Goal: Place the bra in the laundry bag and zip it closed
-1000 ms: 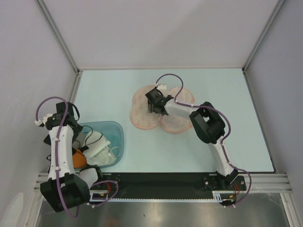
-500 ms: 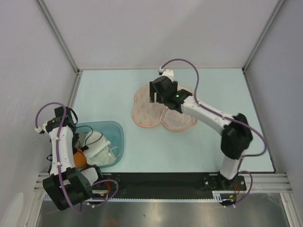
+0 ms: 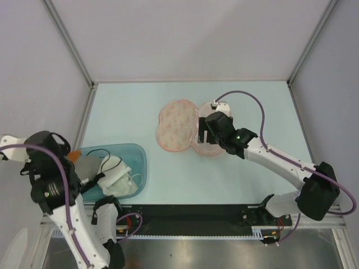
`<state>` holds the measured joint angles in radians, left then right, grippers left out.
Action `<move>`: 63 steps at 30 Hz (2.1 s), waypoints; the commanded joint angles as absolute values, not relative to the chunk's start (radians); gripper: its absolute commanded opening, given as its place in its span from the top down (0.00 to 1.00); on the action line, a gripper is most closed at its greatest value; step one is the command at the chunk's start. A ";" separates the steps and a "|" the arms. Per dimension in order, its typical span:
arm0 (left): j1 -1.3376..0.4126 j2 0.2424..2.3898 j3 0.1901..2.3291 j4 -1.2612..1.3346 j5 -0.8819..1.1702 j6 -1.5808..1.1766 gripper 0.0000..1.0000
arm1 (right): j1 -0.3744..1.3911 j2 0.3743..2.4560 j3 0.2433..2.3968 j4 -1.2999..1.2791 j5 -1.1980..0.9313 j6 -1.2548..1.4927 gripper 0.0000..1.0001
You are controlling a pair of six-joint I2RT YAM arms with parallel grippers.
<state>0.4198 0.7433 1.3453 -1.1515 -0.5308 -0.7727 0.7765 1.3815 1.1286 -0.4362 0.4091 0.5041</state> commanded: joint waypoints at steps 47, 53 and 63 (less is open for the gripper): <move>-0.885 0.897 0.934 -0.256 0.370 -0.288 1.00 | 0.775 0.578 0.850 -0.615 -0.418 0.388 0.00; -0.879 0.939 1.073 -0.496 -0.357 -0.575 1.00 | 0.775 0.601 0.838 -0.649 -0.105 0.604 0.00; -0.994 1.135 1.163 -0.753 -0.672 -0.974 1.00 | 0.943 0.707 0.660 -0.306 0.030 0.660 0.00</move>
